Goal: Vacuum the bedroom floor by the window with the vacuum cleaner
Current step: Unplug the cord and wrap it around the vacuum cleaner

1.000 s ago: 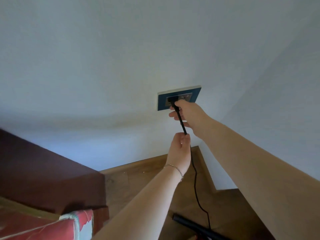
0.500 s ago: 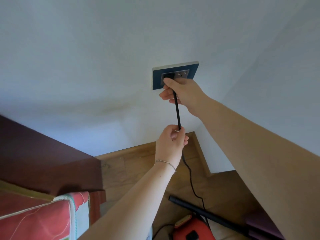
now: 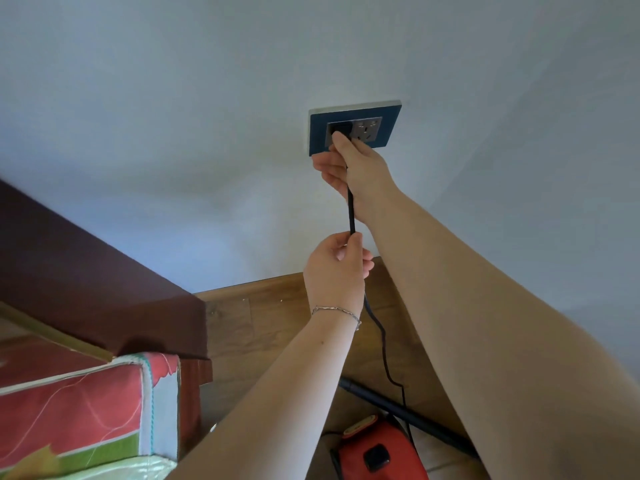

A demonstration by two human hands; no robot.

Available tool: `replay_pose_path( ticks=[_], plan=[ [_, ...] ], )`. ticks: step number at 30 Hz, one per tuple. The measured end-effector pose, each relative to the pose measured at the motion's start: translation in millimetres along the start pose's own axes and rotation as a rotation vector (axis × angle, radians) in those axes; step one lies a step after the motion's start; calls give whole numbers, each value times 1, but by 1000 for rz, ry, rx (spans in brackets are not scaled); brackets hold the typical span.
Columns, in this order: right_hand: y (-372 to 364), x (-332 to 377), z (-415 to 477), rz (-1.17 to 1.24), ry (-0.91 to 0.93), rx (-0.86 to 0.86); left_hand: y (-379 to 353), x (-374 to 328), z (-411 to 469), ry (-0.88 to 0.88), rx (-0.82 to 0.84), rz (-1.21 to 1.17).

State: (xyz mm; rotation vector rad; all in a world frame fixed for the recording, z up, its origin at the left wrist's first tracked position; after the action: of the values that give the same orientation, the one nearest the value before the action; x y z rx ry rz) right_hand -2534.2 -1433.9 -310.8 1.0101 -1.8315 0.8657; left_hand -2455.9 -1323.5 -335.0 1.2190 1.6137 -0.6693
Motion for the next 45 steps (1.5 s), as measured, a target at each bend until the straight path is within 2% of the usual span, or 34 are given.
replay_pose_path(
  ticks=[5, 11, 14, 17, 20, 24, 31, 39, 45],
  plan=[
    [-2, -2, -2, 58, -61, -31, 5, -7, -7, 6, -57, -25],
    [-4, 0, -7, 42, -32, -99, 15, -10, -4, 13, -74, -59],
    [-3, 1, -12, 28, -59, -111, 13, -10, -8, -20, -88, 8],
    [8, -22, -27, -152, -39, -86, 19, 14, -23, 19, -53, 125],
    [35, -49, -45, -313, -10, -47, 33, 49, -41, 114, -3, 126],
    [63, -51, -55, -218, -30, -85, 31, 65, -52, 75, 6, 171],
    [102, -43, -92, -190, 0, -95, 20, 67, -102, 2, 132, 266],
    [181, -62, -172, -66, -145, -128, 35, 102, -166, -64, 226, 433],
    [233, -80, -216, 64, -193, -259, 34, 123, -203, -116, 314, 543]
  ],
)
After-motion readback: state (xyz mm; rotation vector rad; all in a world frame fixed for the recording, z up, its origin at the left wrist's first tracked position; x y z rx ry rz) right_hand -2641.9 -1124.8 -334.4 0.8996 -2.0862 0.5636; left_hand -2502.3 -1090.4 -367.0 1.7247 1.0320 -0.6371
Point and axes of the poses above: each hand's wrist, its own z-axis towards the middle knuckle, its own y-axis out of the back of the hand, x = y × z, the point moved 7 cm from there along z, towards the middle knuckle, and after that the axes turned 13 degrees about -x, right-handed, at the moved point
